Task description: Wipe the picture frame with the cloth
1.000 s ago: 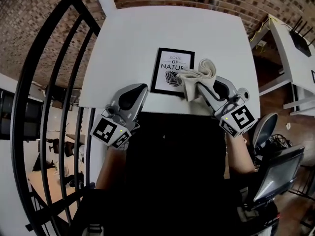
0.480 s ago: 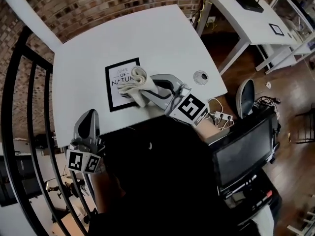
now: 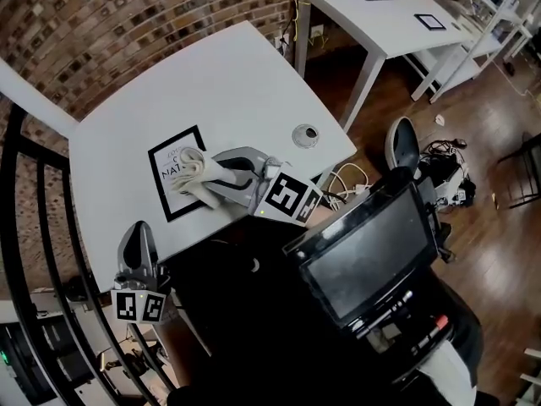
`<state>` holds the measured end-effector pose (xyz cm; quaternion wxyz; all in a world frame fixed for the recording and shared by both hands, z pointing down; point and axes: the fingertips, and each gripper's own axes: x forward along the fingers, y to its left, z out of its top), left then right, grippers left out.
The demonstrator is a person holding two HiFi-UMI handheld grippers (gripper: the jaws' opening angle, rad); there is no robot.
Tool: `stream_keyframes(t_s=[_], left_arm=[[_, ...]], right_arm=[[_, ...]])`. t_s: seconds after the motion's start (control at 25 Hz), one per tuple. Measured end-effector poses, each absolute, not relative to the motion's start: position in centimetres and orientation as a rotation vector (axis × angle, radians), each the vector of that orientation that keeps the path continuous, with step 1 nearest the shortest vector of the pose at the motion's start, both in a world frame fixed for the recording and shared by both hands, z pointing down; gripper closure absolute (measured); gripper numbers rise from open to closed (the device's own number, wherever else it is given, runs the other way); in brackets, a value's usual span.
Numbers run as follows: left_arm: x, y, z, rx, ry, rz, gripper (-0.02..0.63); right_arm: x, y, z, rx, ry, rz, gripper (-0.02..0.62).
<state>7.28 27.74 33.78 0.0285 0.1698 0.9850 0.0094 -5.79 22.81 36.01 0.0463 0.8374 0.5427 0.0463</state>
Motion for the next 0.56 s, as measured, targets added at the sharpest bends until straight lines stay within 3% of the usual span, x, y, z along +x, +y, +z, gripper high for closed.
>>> stream_keyframes(t_s=[0.56], left_arm=[[6.4,27.78,33.84,0.499,3.051,0.042,0.603]], right_arm=[[-6.88,22.52,35.79,2.537,1.698,0.118,0.489]])
